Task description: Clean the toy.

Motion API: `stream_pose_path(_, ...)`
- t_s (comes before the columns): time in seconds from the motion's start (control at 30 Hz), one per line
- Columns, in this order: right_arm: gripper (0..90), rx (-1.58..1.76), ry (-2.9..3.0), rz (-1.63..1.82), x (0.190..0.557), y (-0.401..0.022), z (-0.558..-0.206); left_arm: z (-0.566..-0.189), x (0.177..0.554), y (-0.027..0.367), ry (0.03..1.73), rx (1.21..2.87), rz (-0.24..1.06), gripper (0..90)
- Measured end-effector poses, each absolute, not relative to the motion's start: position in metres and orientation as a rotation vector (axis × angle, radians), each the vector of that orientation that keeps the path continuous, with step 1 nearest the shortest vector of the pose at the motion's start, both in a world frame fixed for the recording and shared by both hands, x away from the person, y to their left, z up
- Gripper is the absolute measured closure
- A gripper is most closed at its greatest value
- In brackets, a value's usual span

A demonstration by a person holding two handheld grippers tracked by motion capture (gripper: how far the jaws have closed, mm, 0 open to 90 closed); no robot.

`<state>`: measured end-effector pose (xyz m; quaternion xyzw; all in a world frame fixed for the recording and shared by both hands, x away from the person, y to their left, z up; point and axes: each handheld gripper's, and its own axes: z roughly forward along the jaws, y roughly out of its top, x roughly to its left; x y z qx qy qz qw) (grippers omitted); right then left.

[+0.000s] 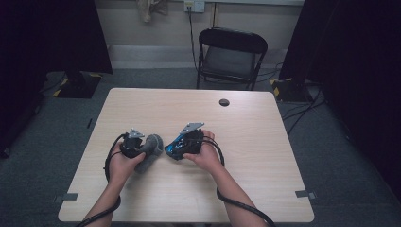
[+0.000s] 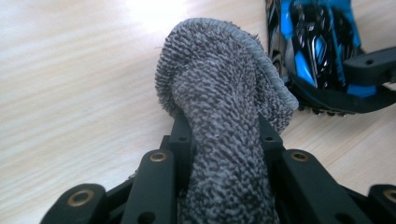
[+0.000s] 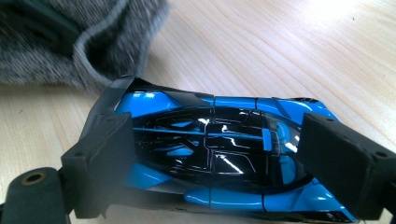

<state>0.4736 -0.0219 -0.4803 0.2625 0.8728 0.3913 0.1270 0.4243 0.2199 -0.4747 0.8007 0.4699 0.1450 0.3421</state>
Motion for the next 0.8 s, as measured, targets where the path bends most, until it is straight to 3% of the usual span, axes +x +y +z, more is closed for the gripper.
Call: stream_pose_path(0.8, 10.9, 0.765, 2.539, 1.140, 0.473, -0.022, -0.480, -0.481, 0.411, 0.192, 1.155, 2.137, 0.306, 68.2)
